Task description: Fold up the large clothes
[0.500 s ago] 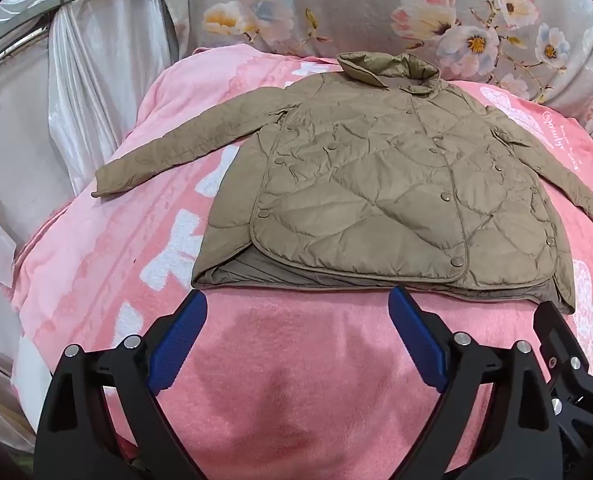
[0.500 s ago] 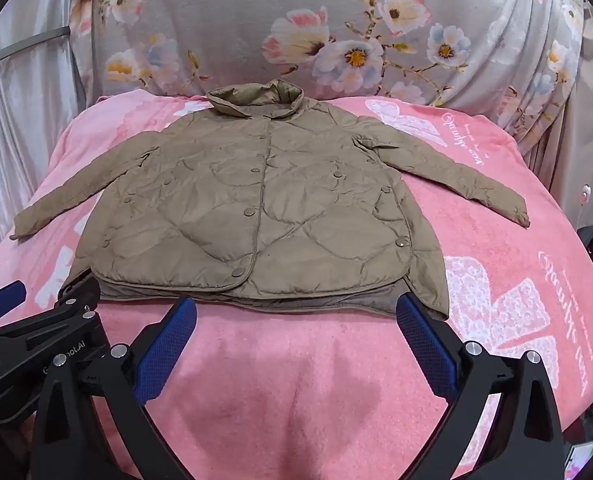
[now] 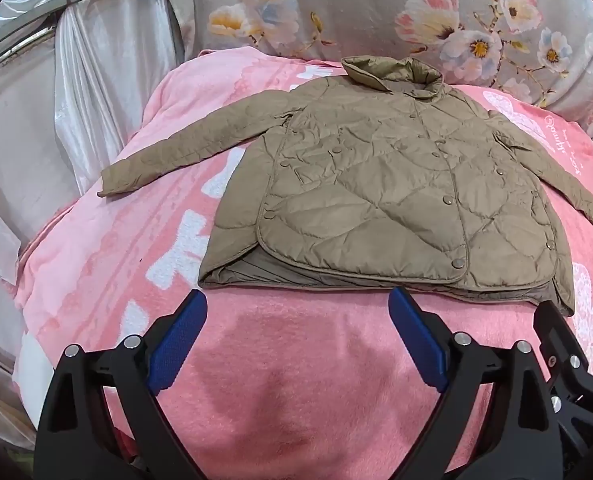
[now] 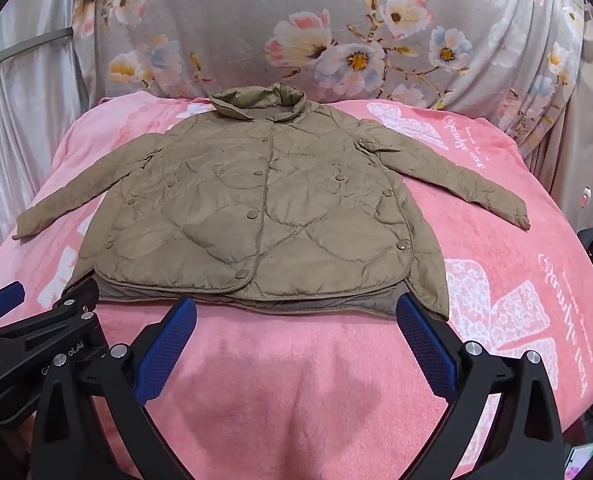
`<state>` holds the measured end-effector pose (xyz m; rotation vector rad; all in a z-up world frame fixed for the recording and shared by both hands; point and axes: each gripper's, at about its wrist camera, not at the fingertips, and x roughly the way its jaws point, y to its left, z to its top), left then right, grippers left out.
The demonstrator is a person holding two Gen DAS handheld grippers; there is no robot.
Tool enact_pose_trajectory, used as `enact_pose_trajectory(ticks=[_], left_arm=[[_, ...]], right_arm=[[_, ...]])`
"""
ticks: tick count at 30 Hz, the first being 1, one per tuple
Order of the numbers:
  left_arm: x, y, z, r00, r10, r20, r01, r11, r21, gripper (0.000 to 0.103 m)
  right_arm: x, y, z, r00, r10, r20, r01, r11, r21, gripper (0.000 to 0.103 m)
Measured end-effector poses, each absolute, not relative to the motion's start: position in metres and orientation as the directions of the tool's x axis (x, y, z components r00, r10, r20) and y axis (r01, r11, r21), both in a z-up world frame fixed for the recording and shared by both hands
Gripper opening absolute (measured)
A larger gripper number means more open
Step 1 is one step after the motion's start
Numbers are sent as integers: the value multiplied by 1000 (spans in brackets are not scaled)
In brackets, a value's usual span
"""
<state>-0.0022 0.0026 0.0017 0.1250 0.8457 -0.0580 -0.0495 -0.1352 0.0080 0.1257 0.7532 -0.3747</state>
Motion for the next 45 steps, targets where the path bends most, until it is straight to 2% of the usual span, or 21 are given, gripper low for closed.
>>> enact_pose_trajectory(ticks=[45], left_arm=[[-15,17,13,669,8,-744,70,995,73,90]], right_arm=[[-53,-128,12,692,-280,-666,352,935,-27,98]])
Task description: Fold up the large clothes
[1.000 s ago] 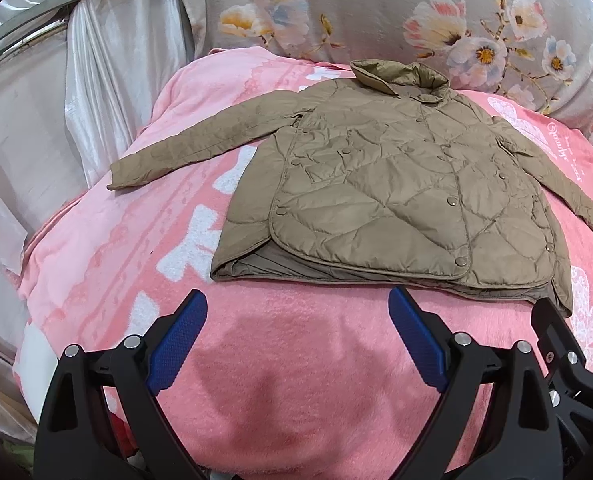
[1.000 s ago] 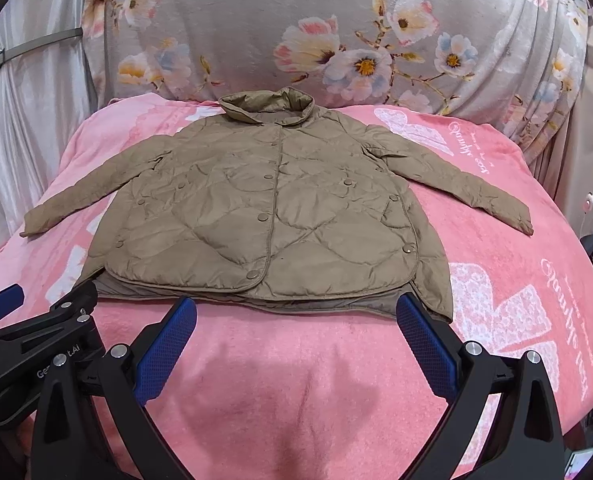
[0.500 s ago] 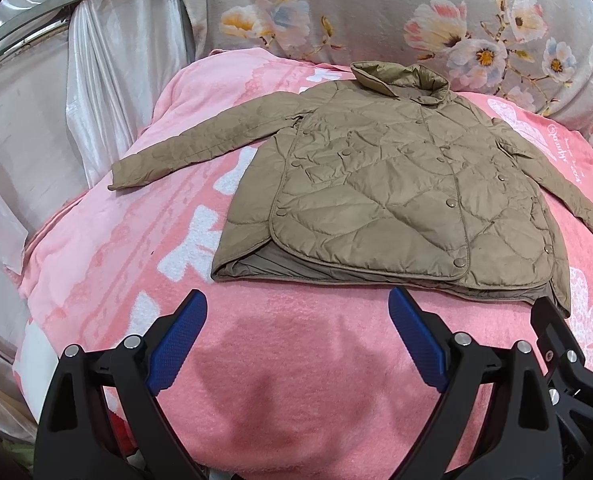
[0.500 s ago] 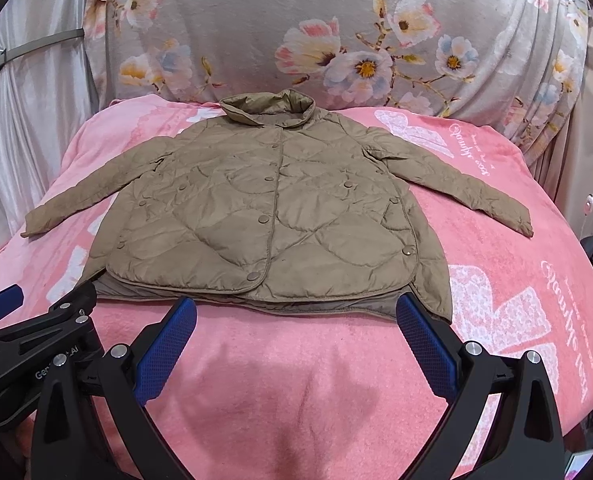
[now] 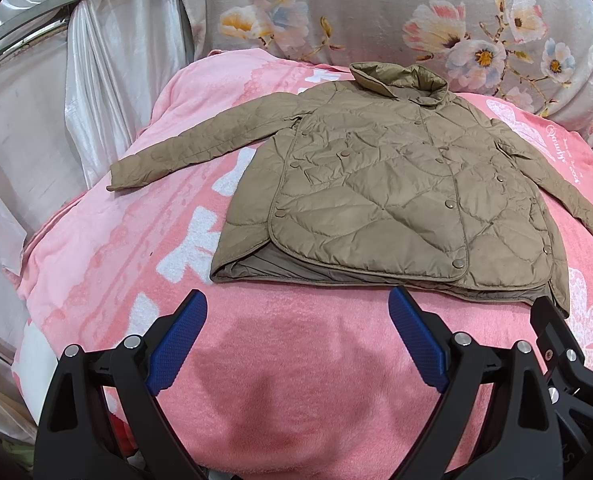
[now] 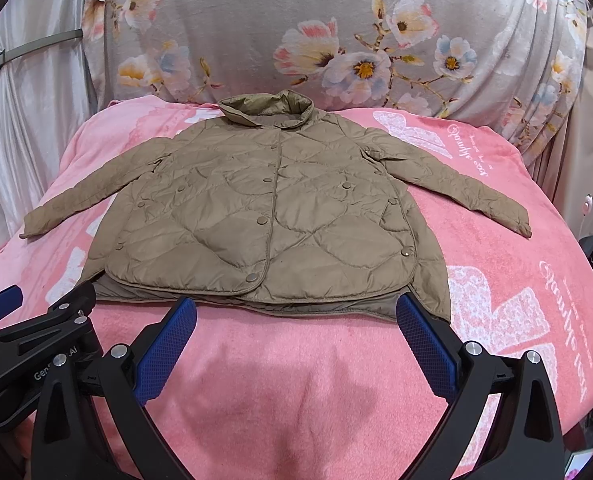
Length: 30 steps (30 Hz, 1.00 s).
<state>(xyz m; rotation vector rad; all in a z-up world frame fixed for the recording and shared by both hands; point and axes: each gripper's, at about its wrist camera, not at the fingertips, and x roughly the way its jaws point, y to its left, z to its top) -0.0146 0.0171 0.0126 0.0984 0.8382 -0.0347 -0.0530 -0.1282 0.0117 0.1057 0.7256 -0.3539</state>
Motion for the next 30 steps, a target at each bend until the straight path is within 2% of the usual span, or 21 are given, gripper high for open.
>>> enact_pose_trajectory(ticks=[30], left_arm=[[-14,13,9,665,9,-747,68,995,73,90]], right_arm=[[-52,-128,10,688,-279,-670,354,935,-27,98]])
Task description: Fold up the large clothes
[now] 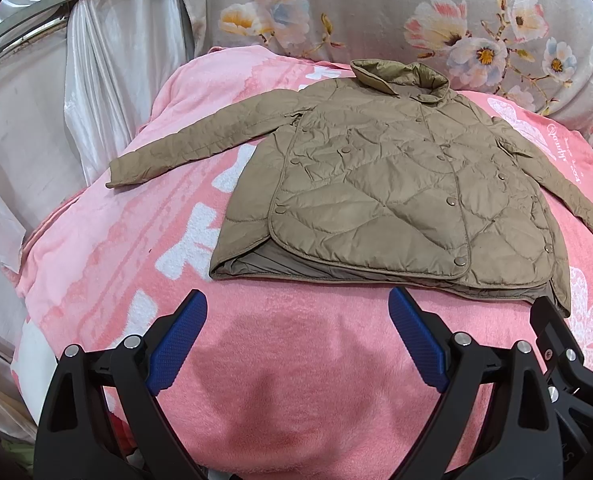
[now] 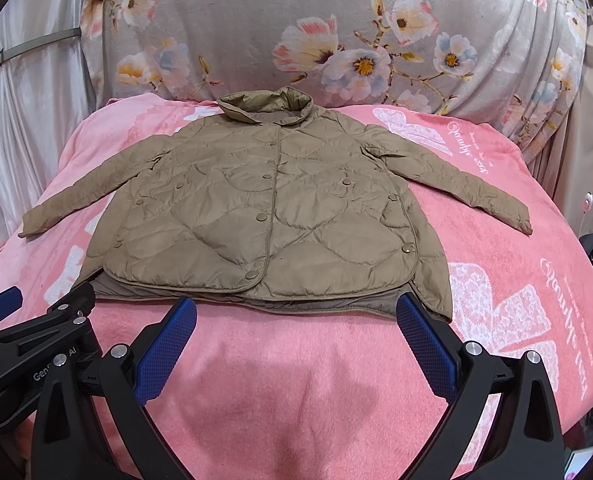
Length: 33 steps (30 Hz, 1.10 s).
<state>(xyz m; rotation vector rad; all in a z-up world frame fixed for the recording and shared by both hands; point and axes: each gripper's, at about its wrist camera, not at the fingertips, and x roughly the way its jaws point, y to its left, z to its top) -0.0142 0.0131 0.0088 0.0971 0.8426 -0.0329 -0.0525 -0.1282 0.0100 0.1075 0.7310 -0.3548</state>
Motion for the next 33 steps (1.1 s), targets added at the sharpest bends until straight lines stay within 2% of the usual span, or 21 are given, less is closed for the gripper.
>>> enact_pose_trajectory(ticks=[19,22,25,33], left_arm=[[-11,13,5,659,7,-752,71,995,71,90],[-4,12,2,645,-8,-764,83,995,60,90],[9,15,-4,624,-27,-781,82,996,31,91],[57,48,-17,604,10,-797,-33,999,-12,91]], right_arm=[[-51,-130,8,685,-274,-675,352,936,-23,98],[-49,-139,3,691,-230,-685,329,944,16,98],[-42,-169,-6,688,-165,-707,331,938,103,98],[-24,-334,-27,597,-290,-748,607,773,186,98]])
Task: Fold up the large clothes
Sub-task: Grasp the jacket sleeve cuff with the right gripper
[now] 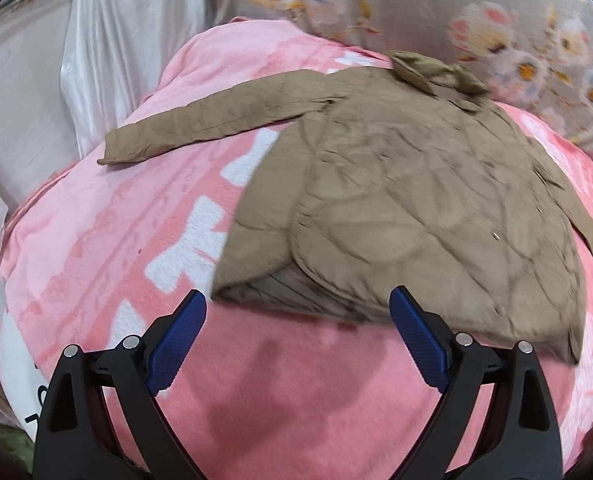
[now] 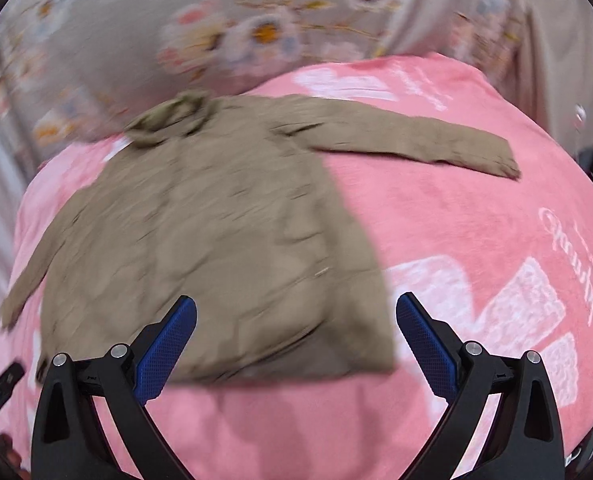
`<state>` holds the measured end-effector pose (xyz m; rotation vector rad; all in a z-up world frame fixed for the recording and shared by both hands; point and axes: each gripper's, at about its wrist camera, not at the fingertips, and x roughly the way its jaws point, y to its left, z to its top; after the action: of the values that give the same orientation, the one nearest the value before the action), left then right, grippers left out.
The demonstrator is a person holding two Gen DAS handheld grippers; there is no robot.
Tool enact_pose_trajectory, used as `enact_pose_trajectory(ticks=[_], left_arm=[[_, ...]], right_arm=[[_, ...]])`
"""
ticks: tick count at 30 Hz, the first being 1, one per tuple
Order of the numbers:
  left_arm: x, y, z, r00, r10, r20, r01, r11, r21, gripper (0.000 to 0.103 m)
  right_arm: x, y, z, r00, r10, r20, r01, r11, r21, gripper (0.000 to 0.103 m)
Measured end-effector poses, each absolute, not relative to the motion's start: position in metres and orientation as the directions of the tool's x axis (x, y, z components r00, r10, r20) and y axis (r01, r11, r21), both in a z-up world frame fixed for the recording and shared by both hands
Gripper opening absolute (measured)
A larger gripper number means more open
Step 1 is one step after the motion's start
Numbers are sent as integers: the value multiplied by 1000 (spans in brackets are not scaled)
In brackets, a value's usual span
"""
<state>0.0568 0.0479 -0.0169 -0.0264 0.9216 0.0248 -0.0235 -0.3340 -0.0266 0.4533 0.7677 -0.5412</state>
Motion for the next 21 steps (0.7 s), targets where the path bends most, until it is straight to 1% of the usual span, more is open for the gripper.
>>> enact_pose_trajectory(ticks=[2,5,10,13,16,17,18,19,20,21], left_arm=[[71,55,-23,593,23,-805,-57,998,-13,91],[86,63,-29,588,35,-808,-84,996,-17,91],[109,74,-36,617,82,-782,-135,991,-2,91],[123,78,-42,622,94,-777,-159,987,-8,91],[138,80,-51,596,91,-798,-173,985,-17,91],[141,81,-53,588,88,-804,-176,984,-20,92],[146,82,-56,578,83,-812,-179,984,-26,93],[149,83,-58,572,79,-816,-181,983,-31,94],[151,83,-59,568,77,-819,-183,983,-34,94],[155,84,-60,568,74,-820,-182,983,-38,94]], right_arm=[[-19,-378,-32,573,-319,-755,663,721,199,98],[-10,-445,-45,555,-314,-770,722,643,258,98],[-5,-539,-64,546,-350,-761,800,488,349,98],[0,-579,-75,496,-390,-776,848,408,337,98],[4,-611,-90,463,-403,-790,878,334,344,98],[4,-618,-93,454,-403,-795,885,311,347,98],[3,-628,-99,446,-402,-800,892,270,362,95],[4,-632,-103,442,-404,-801,896,242,372,86],[3,-635,-104,435,-410,-802,900,221,375,82],[4,-639,-104,414,-432,-801,910,195,365,74]])
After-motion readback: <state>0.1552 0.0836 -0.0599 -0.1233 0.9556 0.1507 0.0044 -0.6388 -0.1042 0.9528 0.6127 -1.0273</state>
